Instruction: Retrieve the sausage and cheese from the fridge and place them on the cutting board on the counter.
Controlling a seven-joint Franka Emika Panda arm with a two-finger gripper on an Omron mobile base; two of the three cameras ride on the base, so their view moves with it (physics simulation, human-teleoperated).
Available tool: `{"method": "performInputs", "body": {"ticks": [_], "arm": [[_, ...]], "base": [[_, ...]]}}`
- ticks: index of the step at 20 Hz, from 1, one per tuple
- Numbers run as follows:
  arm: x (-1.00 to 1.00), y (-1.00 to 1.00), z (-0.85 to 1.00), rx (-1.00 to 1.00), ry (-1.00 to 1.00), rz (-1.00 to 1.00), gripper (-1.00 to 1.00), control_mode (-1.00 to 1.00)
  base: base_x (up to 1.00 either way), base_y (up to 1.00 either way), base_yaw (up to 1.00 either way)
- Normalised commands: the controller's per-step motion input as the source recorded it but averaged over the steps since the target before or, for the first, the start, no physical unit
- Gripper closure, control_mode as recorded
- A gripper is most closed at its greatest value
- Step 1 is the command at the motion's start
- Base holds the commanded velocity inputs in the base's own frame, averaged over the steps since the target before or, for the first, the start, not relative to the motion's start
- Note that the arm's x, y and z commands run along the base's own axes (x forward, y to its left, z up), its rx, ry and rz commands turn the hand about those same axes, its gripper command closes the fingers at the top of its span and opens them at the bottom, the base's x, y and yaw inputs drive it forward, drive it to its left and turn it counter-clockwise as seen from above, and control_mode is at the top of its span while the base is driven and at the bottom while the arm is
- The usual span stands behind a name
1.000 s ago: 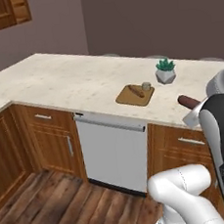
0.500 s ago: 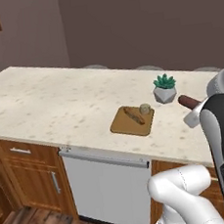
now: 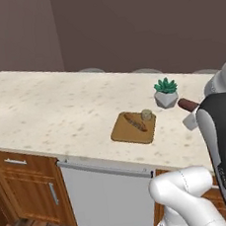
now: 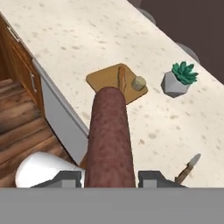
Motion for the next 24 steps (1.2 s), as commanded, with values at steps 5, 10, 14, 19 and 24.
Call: {"method": "performInputs", "body": {"ticks": [5, 10, 14, 19, 24], "arm": [[0.93, 0.39, -0.4, -0.11, 0.31, 0.12, 1.0, -1.0], [0.99, 0.22, -0.17, -0.05, 0.2, 0.21, 1.0, -1.0], [1.0, 0.25, -0.29, -0.02, 0.11, 0.18, 1.0, -1.0], [0.95, 0.19, -0.53, -0.02, 0.07, 0.03, 1.0, -1.0], [0.88, 0.0, -0.56, 0.0, 0.05, -0.13, 1.0, -1.0]], "base": [[0.0, 0.0, 0.0], [0.0, 0.0, 0.0], [0.0, 0.0, 0.0], [0.0, 0.0, 0.0], [0.0, 0.0, 0.0]]}}
